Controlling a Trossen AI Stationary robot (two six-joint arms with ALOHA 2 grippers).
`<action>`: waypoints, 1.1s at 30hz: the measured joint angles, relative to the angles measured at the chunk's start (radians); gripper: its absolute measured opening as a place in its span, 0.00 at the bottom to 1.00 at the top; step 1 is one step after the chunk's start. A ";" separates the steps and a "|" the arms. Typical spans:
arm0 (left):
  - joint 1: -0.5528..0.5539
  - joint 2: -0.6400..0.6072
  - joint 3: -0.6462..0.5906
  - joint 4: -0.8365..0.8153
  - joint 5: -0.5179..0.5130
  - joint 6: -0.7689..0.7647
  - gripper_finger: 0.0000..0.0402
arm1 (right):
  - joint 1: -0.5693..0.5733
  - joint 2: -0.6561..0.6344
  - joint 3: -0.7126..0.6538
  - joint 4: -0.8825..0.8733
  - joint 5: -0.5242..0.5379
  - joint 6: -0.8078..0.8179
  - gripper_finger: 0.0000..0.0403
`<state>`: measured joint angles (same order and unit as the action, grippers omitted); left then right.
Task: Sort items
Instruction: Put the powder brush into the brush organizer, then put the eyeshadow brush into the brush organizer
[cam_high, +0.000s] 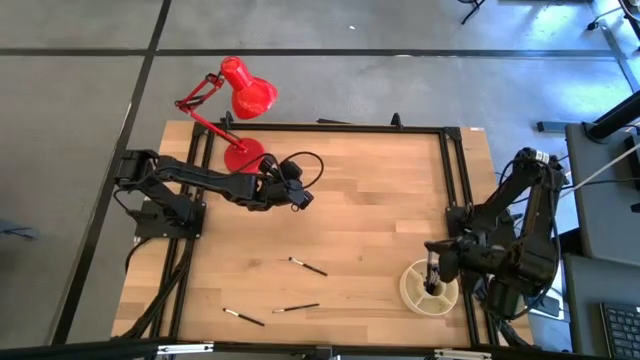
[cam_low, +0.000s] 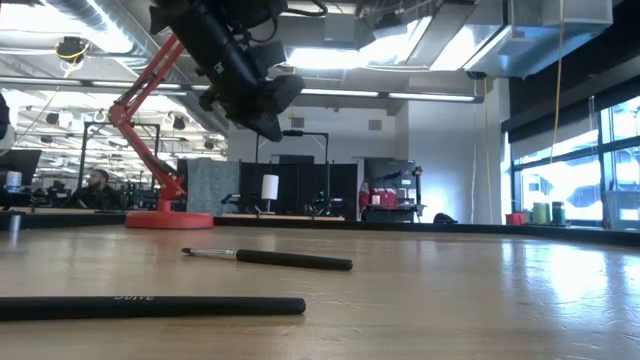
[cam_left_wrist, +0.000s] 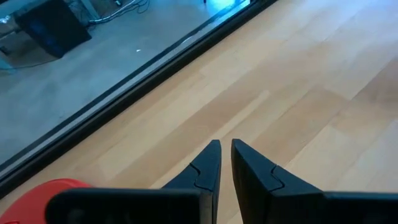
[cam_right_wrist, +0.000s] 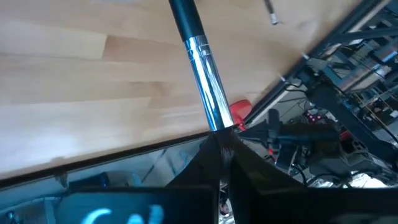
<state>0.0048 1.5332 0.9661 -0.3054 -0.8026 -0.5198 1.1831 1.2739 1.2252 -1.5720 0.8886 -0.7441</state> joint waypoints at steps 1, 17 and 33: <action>0.000 0.000 0.000 0.000 0.007 0.000 0.08 | 0.000 0.000 -0.010 0.000 0.000 0.000 0.03; 0.000 0.000 0.003 -0.005 0.021 -0.001 0.08 | 0.079 0.060 -0.013 0.001 -0.049 0.147 0.03; -0.001 0.000 0.029 -0.005 0.049 0.009 0.08 | 0.090 0.089 -0.012 0.001 0.084 0.251 0.38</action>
<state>0.0036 1.5333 0.9951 -0.3099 -0.7532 -0.5110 1.2736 1.3632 1.2133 -1.5708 0.9725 -0.4930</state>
